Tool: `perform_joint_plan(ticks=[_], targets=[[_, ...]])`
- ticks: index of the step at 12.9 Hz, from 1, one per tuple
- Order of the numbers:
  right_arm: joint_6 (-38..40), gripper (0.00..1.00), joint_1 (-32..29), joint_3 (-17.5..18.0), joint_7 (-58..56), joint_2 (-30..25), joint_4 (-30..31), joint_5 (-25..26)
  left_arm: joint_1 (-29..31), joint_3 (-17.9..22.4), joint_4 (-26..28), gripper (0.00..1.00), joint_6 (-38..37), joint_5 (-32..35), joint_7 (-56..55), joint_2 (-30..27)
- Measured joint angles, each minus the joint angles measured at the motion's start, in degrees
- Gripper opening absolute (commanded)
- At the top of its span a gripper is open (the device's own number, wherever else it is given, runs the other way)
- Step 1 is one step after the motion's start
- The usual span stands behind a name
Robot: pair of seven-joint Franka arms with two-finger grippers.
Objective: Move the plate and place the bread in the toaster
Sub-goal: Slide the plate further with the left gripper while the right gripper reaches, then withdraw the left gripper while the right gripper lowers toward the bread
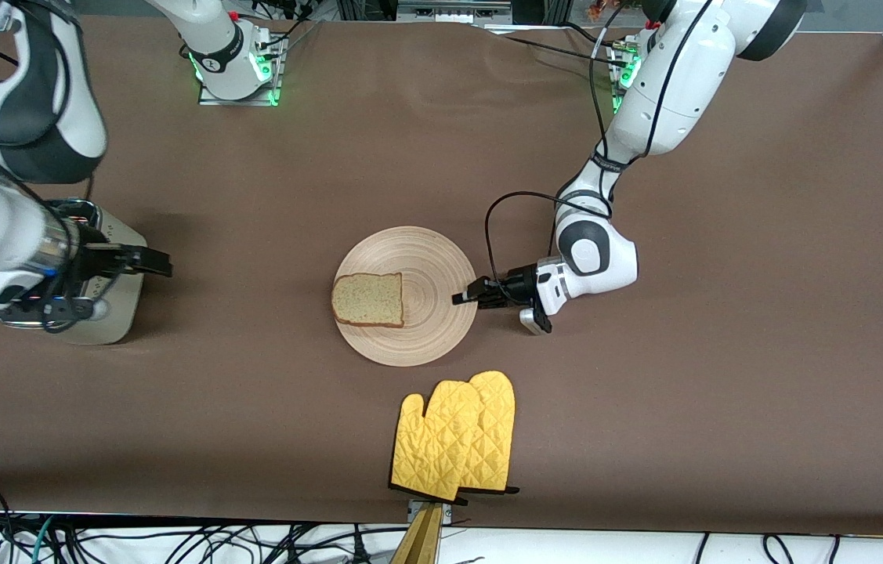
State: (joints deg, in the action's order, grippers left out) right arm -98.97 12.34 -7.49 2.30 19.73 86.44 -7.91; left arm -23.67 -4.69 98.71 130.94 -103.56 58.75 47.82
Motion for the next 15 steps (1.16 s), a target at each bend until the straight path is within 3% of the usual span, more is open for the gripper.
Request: perform_joint_plan(ticks=[1, 3, 4, 5, 6, 11, 14, 15], targets=[[-1.6, 1.00, 1.1, 0.0, 0.5, 1.2, 0.2, -2.0, 0.0, 0.0, 0.0, 0.30, 0.0, 0.3, -0.2, -0.3], [-5.4, 1.00, 2.8, 0.0, 2.2, 3.9, 0.4, -4.7, 0.0, 0.0, 0.2, 0.34, 0.0, 0.6, -1.1, -1.2], [-7.6, 1.00, 3.9, 0.0, 3.5, 5.1, 0.4, -5.1, -0.1, 0.0, 0.6, 0.45, 0.0, 0.6, -1.5, -1.7], [-9.8, 1.00, 5.1, 0.1, 5.0, 6.3, 0.5, -5.2, -0.1, 0.1, 0.9, 0.76, 0.0, 0.7, -1.6, -2.0], [-12.2, 1.00, 6.6, 0.1, 6.2, 7.5, 0.5, -5.2, -0.1, 0.2, 1.3, 1.00, 0.0, 0.7, -1.7, -2.2], [-22.0, 1.00, 11.3, 0.1, 8.0, 13.6, 0.6, -6.2, 2.9, 1.6, 6.6, 1.00, 0.2, 3.1, -1.9, -6.6], [-25.1, 1.00, 13.5, 0.1, 8.0, 16.1, 0.6, -6.7, 11.0, 1.5, 13.0, 1.00, 0.1, 9.8, -3.3, -13.4], [-25.4, 1.00, 14.3, 0.1, 8.0, 16.7, 0.6, -6.7, 14.5, 0.9, 15.0, 1.00, 0.0, 15.1, -5.5, -16.2]])
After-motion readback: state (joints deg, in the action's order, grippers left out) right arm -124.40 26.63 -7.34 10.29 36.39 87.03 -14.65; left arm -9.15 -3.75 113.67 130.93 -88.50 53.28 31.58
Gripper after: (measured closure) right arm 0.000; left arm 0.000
